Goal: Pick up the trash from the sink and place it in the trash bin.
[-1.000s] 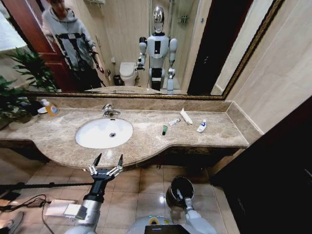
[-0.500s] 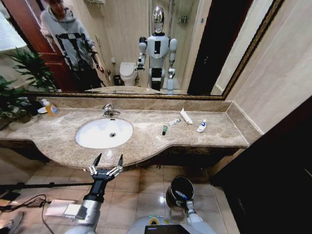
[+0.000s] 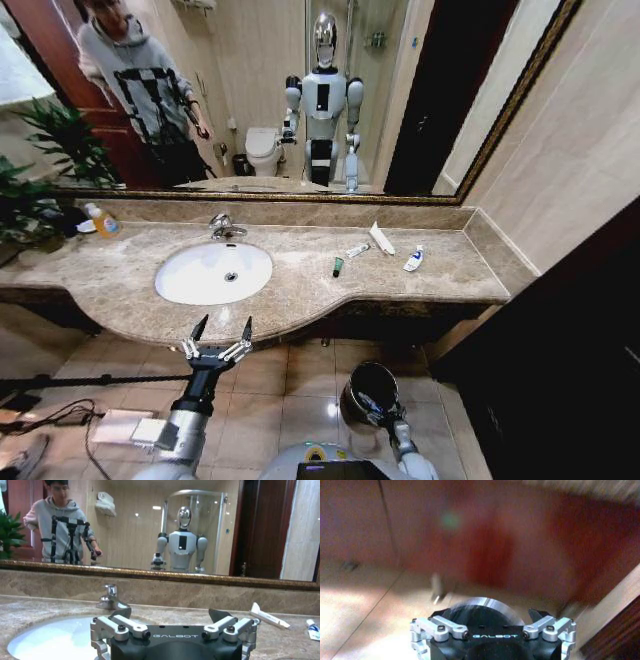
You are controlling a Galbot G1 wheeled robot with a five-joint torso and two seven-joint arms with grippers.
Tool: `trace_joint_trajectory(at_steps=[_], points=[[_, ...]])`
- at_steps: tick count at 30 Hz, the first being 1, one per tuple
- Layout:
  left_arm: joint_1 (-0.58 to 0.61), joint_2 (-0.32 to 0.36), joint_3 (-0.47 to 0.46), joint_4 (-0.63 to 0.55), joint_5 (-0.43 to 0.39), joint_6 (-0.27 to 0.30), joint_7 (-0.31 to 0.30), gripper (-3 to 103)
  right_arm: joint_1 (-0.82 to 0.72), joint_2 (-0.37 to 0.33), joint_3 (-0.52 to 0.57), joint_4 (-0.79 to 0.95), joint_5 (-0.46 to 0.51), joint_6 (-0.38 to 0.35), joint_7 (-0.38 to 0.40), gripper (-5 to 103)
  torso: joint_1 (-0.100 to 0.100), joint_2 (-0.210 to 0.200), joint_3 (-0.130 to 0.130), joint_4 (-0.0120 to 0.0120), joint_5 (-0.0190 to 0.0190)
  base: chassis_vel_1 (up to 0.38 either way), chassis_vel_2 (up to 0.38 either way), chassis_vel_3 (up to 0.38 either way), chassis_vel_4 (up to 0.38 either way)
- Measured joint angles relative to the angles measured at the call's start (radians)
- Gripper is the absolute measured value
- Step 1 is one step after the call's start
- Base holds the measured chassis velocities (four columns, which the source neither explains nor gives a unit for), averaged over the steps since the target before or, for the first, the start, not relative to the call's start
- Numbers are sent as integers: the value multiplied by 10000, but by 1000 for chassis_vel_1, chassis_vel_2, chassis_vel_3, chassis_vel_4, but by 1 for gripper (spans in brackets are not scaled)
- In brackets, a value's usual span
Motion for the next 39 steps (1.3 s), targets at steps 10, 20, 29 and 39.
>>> trace_joint_trajectory(at_steps=[10,20,29,39], points=[[0,0,0,0,0,0,-2,100,-2410,-78,195,4889,2197,-424,431,100,0,1,0,-2,-3,0,0,0,0],[0,0,0,0,0,0,0,100,-2696,-664,-3,8117,3650,-1460,567,100,2,0,1,1,1,0,0,0,0],[0,0,0,0,0,0,-1,100,-1902,-207,-569,10408,3010,-3188,458,100,2,0,2,0,-3,0,0,0,0],[0,0,0,0,0,0,0,100,-683,-703,-1619,10247,2923,-3941,672,100,2,0,1,-1,-2,0,0,0,0]])
